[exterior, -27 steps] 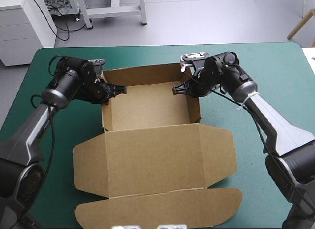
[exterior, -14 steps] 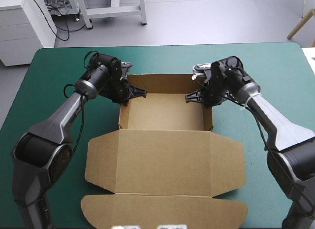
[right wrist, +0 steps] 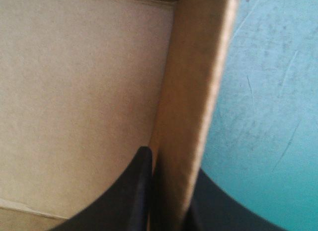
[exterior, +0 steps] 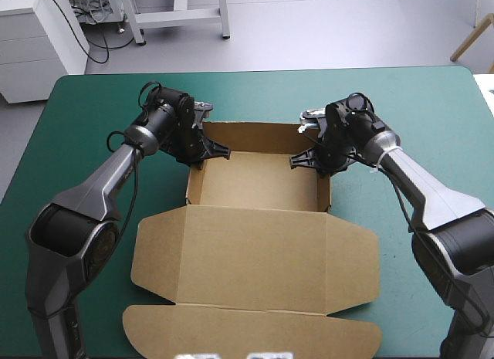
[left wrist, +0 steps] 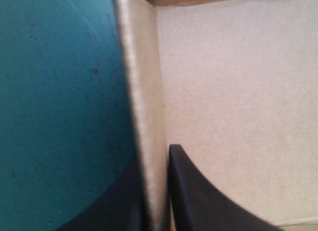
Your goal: Fold the box
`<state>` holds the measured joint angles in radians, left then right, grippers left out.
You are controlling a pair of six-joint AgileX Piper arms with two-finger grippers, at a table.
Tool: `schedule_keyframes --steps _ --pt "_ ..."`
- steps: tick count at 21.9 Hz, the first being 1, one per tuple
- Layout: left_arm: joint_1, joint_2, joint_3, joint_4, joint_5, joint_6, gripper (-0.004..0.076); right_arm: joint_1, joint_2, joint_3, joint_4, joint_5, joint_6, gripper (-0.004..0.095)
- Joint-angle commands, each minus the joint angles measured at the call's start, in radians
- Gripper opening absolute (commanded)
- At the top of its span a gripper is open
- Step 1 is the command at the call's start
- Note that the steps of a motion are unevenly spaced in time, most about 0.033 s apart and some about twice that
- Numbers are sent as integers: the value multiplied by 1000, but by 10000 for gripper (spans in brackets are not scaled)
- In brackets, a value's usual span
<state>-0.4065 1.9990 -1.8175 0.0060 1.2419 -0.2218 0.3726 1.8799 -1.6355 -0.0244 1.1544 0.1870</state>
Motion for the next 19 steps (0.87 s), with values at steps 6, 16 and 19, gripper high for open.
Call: schedule_keyframes --steps 6,16,19 --pt "-2 -66 -32 -6 6 44 518 1 -49 -23 -60 33 33 526" --pt "-2 -67 -106 0 52 46 619 1 -49 -140 3 49 47 526" --pt "-2 -82 -177 0 52 46 619 1 -60 -204 -3 49 47 526"
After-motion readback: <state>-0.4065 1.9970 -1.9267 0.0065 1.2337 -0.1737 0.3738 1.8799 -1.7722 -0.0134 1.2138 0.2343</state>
